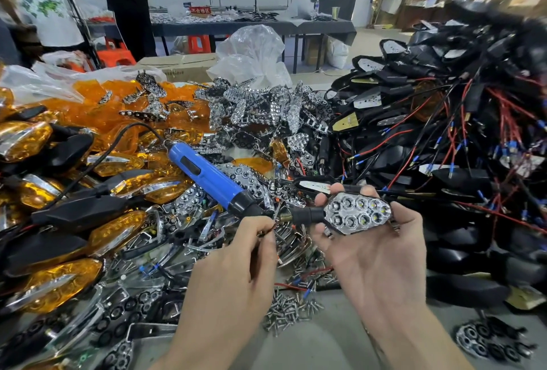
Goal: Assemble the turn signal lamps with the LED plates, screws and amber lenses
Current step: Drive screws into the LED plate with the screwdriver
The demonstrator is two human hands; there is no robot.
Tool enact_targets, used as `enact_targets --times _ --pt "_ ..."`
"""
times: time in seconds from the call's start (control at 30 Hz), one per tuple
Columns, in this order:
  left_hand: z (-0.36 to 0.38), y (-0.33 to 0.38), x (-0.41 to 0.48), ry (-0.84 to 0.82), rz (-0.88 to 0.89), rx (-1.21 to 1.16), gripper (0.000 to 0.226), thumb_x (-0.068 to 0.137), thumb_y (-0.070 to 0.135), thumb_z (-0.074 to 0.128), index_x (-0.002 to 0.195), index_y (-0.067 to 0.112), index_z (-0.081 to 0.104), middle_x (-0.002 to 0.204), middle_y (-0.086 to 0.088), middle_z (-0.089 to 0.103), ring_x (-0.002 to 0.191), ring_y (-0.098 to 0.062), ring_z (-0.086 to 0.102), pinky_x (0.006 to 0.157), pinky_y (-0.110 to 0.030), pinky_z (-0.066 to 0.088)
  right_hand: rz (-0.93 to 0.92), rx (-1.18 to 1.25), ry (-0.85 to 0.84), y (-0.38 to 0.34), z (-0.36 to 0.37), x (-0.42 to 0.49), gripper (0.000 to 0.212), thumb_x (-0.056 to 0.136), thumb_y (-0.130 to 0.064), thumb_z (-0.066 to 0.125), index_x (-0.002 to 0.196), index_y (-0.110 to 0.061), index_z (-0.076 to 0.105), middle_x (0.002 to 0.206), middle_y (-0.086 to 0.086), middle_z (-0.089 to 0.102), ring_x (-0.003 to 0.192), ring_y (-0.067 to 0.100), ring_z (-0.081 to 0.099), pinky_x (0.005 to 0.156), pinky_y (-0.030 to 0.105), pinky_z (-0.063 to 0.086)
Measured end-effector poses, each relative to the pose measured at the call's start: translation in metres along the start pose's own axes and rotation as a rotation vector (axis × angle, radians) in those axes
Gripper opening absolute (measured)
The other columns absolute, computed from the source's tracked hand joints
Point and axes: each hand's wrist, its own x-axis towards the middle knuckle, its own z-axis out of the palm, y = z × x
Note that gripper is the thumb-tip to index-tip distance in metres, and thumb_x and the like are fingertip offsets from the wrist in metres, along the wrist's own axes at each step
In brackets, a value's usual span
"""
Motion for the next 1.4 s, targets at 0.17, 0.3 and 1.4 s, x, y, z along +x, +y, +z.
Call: enact_targets --times 0.17,0.3,1.4 --pt "-0.009 -0.007 0.002 -0.057 0.007 -0.012 0.019 0.099 0.052 0.031 0.109 0.046 0.046 0.061 0.012 0.058 0.052 -0.005 0.057 0.043 -0.015 0.034 0.065 -0.029 0.052 -0.006 -0.005 0.006 0.027 0.091 -0.036 0.044 0.084 -0.020 0.064 0.102 0.012 0.068 0.086 0.033 0.068 0.063 0.038 0.048" --pt "-0.012 -0.011 0.003 -0.062 -0.008 -0.024 0.018 0.097 0.054 0.033 0.104 0.047 0.048 0.065 0.013 0.061 0.054 -0.007 0.058 0.044 -0.016 0.034 0.115 -0.090 0.062 -0.008 -0.007 0.008 0.024 0.087 -0.035 0.046 0.083 -0.019 0.063 0.099 0.013 0.068 0.084 0.033 0.068 0.060 0.037 0.047" --pt "0.000 -0.004 -0.005 -0.088 0.018 0.009 0.002 0.099 0.045 0.040 0.097 0.046 0.042 0.053 0.011 0.055 0.050 -0.010 0.054 0.042 -0.016 0.031 0.079 -0.131 -0.035 -0.009 -0.005 0.005 0.019 0.083 -0.039 0.052 0.083 -0.023 0.060 0.096 0.008 0.068 0.085 0.030 0.068 0.062 0.035 0.048"
